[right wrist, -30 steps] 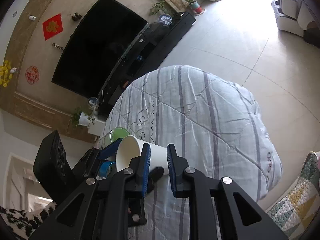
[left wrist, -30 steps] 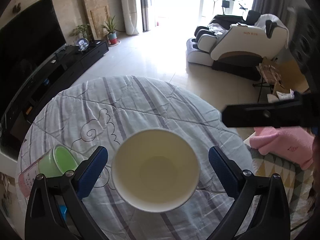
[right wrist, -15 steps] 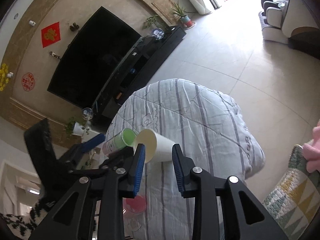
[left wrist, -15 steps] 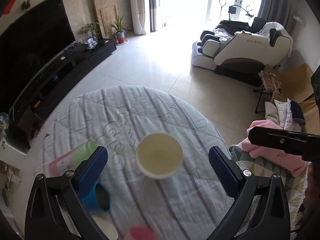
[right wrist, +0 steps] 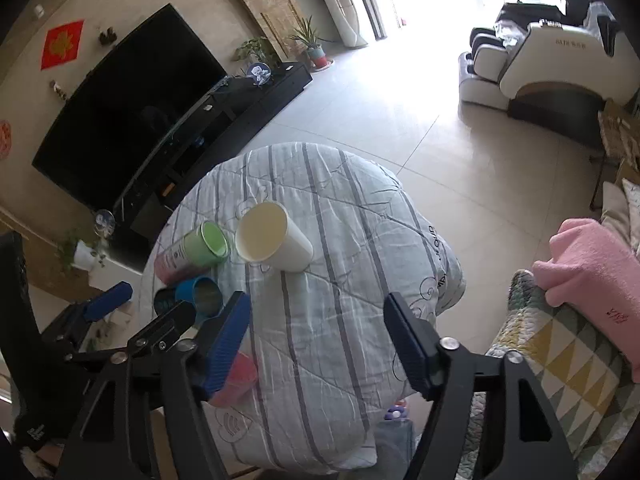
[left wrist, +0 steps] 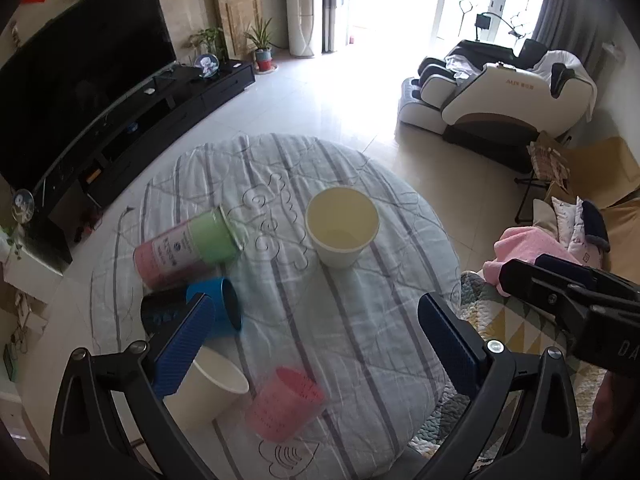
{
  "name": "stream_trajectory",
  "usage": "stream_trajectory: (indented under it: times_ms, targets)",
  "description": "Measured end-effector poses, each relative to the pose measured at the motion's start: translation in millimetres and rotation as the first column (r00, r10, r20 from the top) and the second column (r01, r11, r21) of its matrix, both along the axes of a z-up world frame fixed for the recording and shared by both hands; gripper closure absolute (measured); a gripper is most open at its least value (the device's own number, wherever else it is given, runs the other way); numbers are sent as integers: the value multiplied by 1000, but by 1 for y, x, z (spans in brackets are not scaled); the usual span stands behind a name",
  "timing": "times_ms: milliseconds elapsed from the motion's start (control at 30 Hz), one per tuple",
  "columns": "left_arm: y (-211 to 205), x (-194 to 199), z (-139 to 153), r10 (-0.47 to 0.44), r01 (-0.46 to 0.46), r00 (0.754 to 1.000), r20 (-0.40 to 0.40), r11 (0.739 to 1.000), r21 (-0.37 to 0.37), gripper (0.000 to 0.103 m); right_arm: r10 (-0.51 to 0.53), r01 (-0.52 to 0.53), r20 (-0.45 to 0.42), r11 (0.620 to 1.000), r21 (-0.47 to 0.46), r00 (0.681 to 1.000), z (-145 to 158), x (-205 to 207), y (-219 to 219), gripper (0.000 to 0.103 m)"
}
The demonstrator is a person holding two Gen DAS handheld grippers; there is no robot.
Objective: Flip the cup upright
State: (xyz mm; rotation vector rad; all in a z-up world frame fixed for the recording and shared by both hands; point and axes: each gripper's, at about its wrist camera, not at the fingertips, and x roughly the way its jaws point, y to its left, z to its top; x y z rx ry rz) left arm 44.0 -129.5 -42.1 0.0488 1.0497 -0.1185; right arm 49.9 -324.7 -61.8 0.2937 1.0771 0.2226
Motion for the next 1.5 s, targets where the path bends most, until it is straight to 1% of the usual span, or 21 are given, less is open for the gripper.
stream_trajectory:
  times_ms: [133, 200, 400, 500, 1100, 1500]
  targets:
    - [9, -10, -4, 20, -20, 1000, -4, 1000, 9, 0, -12, 12, -6, 999, -30, 1000, 0, -9, 6, 26]
    - [12, -13, -5, 23, -23, 1000, 2, 1000, 17, 0, -18, 18, -2, 999, -48, 1000, -1, -12, 8, 26]
    - [18, -15, -4, 34, -34, 999, 7, 999, 2, 0, -20, 19, -22, 998, -59, 1000, -4, -16, 13, 26]
    - [19, -15, -3, 38, -38, 999, 13, 999, 12, 0, -20, 19, -24, 998, -59, 1000, -2, -17, 14, 26]
    - [17, -18, -4, 36, -35, 999, 15, 999, -8, 0, -14, 10, -54, 998, -65, 998, -7, -23, 15, 26]
    - [15, -20, -5, 35, -35, 999, 15, 999, -9, 0, -25, 23, -40, 998, -66, 999, -2, -26, 13, 26]
